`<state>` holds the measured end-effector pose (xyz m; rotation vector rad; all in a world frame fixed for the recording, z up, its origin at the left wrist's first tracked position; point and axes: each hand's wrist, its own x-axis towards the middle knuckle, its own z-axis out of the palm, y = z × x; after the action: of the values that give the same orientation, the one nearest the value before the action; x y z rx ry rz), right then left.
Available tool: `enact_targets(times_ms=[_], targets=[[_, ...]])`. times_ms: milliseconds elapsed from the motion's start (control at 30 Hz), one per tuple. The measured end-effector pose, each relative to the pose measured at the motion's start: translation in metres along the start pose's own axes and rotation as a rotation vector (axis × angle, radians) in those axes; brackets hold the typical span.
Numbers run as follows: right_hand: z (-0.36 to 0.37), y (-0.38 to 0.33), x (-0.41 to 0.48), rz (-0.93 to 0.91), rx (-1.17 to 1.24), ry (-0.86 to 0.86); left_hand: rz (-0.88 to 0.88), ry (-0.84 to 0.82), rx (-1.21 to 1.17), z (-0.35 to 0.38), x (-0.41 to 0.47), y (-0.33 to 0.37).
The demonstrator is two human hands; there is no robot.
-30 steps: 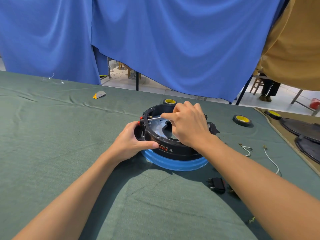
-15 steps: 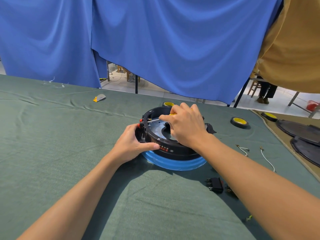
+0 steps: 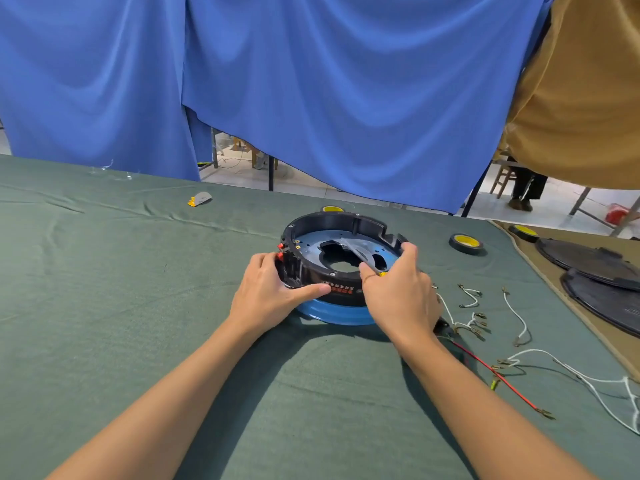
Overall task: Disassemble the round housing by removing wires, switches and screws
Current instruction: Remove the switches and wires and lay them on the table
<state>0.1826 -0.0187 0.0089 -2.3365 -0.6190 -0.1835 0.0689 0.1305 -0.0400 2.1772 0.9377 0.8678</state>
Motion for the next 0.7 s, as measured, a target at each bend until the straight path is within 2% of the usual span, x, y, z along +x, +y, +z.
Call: enact_targets(times_ms=[133,200,300,400,467,567,700], targets=[[0.001,0.007,0.007,0.180,0.090,0.005,0.023,0.043,0.135,-0.002,-0.023,0.005],[0.003,0.012,0.012,0.209,0.115,-0.030,0.025,0.032,0.265,-0.007,-0.032,0.008],[0.004,0.019,0.020,0.211,0.288,-0.072,0.060,0.045,0.475,-0.019,-0.038,0.013],[-0.001,0.024,0.028,0.161,0.472,-0.146,0.068,0.179,0.456,-0.033,-0.032,0.016],[-0.005,0.028,0.035,0.112,0.499,-0.213,0.170,0.219,0.374,-0.040,-0.023,0.018],[-0.008,0.029,0.045,0.034,0.378,-0.269,0.324,0.048,0.326,-0.045,-0.005,0.023],[-0.022,0.023,0.036,-0.105,0.104,-0.191,0.296,-0.270,0.310,-0.049,0.011,0.026]])
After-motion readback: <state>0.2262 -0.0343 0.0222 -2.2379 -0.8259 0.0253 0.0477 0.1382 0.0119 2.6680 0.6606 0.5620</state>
